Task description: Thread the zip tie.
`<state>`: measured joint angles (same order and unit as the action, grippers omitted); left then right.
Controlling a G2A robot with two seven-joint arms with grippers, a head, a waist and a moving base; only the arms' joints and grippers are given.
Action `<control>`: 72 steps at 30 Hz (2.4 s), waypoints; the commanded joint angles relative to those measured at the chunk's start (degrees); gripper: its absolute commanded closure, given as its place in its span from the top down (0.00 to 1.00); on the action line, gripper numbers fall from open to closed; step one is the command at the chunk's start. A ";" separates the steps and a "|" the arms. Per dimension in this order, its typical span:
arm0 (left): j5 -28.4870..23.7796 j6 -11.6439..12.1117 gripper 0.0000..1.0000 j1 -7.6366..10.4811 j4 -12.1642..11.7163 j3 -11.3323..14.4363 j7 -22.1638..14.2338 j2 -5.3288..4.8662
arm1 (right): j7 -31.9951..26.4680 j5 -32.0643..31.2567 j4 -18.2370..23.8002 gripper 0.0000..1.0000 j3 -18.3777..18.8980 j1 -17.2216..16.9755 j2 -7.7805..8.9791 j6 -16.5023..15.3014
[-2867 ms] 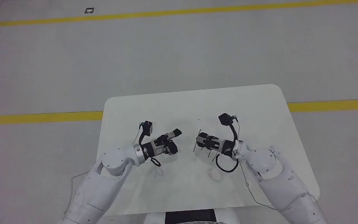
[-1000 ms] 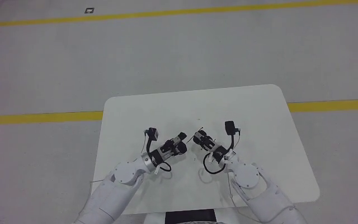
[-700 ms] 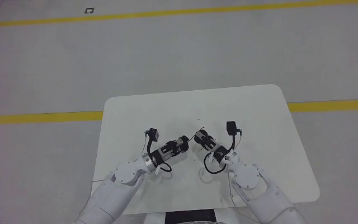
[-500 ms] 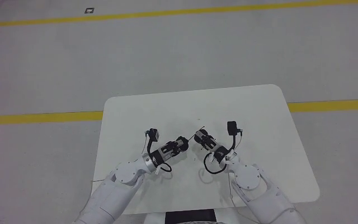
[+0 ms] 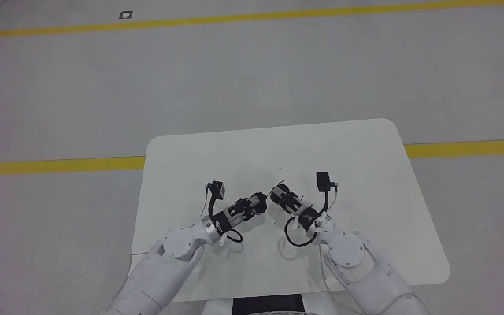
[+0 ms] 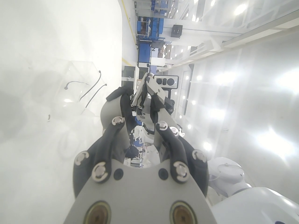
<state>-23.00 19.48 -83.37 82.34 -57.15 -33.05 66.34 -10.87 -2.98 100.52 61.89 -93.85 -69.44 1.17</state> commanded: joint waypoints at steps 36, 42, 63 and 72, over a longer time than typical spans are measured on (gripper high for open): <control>-7.69 -2.95 0.00 -1.34 0.45 -7.87 -20.56 -3.29 | -19.24 9.76 -3.05 1.00 7.67 0.25 1.41 -7.73; -9.25 -4.39 0.00 -1.12 -0.84 -7.61 -20.53 -3.29 | -23.22 18.24 -4.35 1.00 7.65 0.07 1.24 -9.39; -14.37 -4.81 0.00 0.74 -6.07 -10.85 -41.93 -5.36 | -44.48 41.58 -18.69 1.00 5.26 7.17 0.53 -9.13; -14.37 -4.81 0.00 0.74 -6.07 -10.85 -41.93 -5.36 | -46.29 38.91 -17.05 0.82 4.62 5.51 0.94 -10.59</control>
<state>-37.37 14.68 -82.63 76.27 -68.01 -74.98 60.98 -57.21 35.97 83.43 66.58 -88.17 -68.52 -9.24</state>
